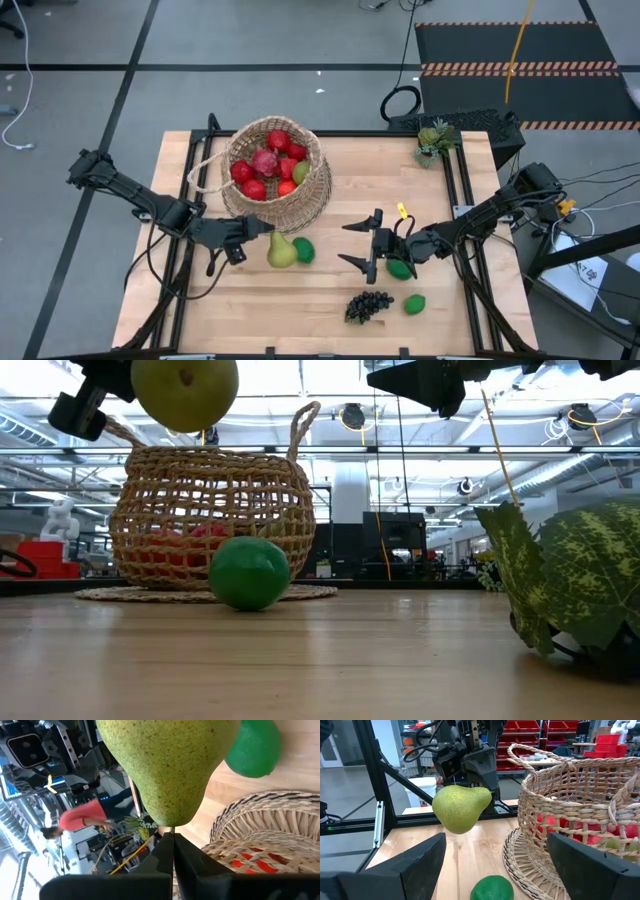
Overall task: Build produce basket
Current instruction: Put the pear into the basket
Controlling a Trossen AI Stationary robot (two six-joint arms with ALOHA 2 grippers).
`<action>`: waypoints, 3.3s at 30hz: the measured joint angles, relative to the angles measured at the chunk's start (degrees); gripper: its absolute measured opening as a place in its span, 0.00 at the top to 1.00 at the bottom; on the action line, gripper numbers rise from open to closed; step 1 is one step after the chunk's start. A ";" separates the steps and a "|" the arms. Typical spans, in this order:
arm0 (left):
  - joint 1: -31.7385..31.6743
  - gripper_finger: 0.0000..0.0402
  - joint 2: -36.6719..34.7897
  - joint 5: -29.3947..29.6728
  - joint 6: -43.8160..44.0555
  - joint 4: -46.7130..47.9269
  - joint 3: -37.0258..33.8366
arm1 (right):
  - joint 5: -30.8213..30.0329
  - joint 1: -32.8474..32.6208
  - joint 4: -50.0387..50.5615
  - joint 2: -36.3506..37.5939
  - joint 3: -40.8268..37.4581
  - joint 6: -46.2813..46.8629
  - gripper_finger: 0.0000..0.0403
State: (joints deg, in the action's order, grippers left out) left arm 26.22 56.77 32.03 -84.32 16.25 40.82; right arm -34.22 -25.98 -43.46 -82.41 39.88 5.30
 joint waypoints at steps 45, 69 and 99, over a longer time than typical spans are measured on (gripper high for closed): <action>0.66 0.99 0.00 0.92 86.06 -1.55 0.00 | 0.02 0.02 -0.02 -0.02 0.00 0.17 0.15; -2.22 1.00 -3.56 2.12 105.62 9.26 9.15 | 0.01 0.02 0.47 -0.02 0.00 0.85 0.15; -40.28 1.00 19.15 -14.89 84.45 62.18 35.41 | 0.00 0.00 -2.05 -0.04 -0.02 -2.99 0.15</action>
State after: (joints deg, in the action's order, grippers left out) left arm -14.06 75.93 17.14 0.13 78.43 76.23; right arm -34.22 -25.98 -45.52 -82.46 39.86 2.31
